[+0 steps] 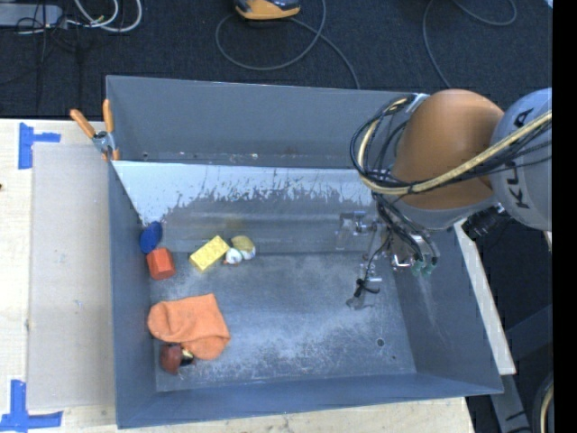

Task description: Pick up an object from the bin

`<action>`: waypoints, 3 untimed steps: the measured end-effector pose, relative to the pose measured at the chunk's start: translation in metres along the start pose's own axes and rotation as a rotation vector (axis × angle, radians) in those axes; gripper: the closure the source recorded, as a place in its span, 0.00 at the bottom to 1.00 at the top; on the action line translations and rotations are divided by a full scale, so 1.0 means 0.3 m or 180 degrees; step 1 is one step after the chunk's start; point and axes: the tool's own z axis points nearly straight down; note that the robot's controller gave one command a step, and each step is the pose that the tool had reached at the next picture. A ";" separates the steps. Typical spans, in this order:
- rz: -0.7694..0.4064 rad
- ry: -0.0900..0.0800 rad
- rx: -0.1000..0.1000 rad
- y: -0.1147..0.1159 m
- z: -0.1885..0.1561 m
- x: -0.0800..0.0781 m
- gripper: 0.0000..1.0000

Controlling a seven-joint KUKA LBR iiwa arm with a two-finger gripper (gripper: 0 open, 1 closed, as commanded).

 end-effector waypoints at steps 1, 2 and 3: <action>0.0000 -0.0024 0.0000 0.000 -0.015 -0.005 0.00; 0.0042 -0.0040 0.0001 0.043 0.128 0.033 0.00; 0.0066 -0.0021 0.0001 0.077 0.208 0.047 0.00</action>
Offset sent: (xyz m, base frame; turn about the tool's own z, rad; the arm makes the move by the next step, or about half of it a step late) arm -0.0371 0.0418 -0.1267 0.0459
